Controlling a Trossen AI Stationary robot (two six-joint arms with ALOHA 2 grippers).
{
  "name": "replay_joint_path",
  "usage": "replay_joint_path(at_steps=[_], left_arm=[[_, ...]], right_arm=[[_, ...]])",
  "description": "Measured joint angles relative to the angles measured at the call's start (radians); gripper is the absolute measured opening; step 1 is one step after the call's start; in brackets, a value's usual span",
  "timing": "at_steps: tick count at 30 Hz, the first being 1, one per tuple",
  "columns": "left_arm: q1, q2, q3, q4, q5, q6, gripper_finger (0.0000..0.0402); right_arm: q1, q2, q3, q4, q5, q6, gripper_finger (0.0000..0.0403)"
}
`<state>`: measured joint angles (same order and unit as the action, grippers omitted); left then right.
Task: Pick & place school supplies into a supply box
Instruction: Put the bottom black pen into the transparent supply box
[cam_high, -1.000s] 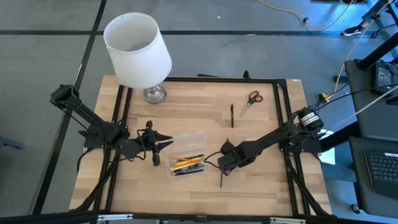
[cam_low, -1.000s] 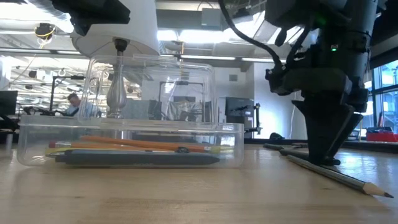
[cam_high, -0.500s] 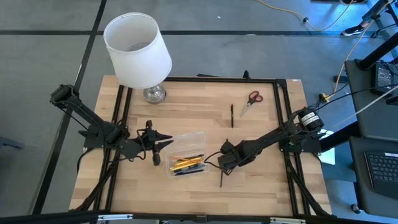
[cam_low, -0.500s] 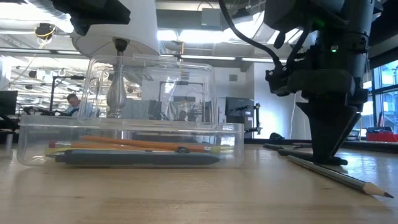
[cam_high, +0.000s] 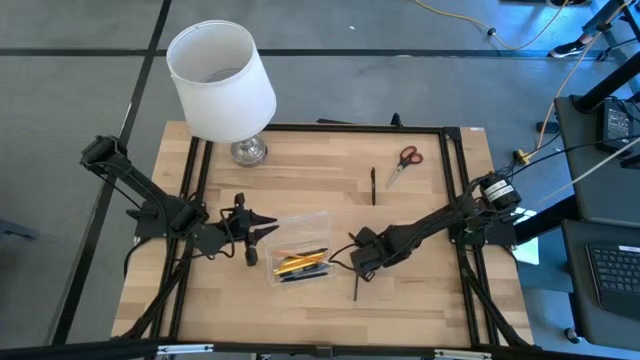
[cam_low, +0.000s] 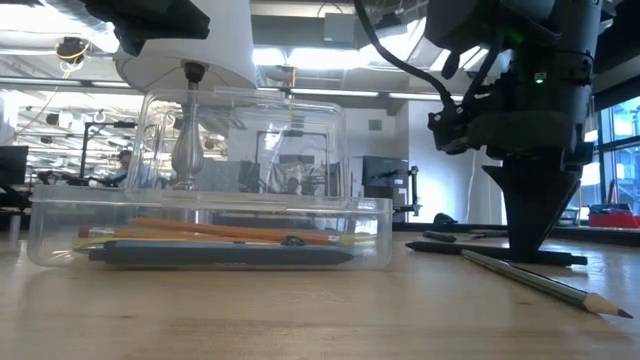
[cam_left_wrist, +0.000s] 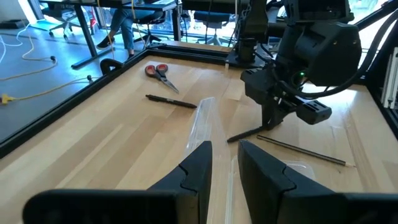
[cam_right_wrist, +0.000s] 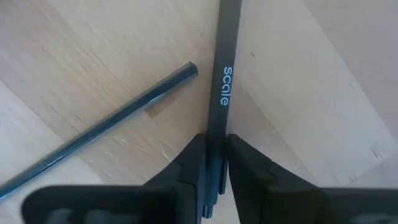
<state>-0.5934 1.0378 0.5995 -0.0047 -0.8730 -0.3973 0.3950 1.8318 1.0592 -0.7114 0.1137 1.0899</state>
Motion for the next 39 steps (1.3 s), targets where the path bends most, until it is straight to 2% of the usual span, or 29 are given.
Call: replay_joint_path(at_steps=[7, 11, 15, 19, 24, 33, 39], left_arm=[[0.000, 0.000, 0.000, 0.000, 0.000, 0.000, 0.0072], [0.000, 0.000, 0.000, 0.000, 0.000, 0.000, 0.0072], [0.000, 0.000, 0.000, 0.000, 0.000, 0.000, 0.0072], [0.000, 0.000, 0.000, 0.000, 0.000, 0.000, 0.0072], [0.000, 0.000, 0.000, 0.000, 0.000, 0.000, 0.0072], [0.000, 0.000, 0.000, 0.000, 0.001, 0.000, 0.0072], [0.000, 0.000, 0.000, 0.000, 0.001, 0.000, 0.0072]], right_arm=[[0.001, -0.023, -0.001, -0.076, -0.020, 0.000, 0.0054], [0.001, -0.024, 0.057, -0.196, -0.014, -0.011, 0.0053], [0.001, -0.025, 0.137, -0.281, 0.003, -0.062, 0.0053], [0.001, -0.026, 0.221, -0.277, 0.046, -0.188, 0.0053], [0.003, -0.027, 0.291, -0.135, 0.102, -0.416, 0.0053], [0.000, 0.014, 0.296, 0.278, 0.104, -0.784, 0.0053], [-0.008, 0.095, 0.295, 0.387, 0.088, -0.862, 0.0053]])
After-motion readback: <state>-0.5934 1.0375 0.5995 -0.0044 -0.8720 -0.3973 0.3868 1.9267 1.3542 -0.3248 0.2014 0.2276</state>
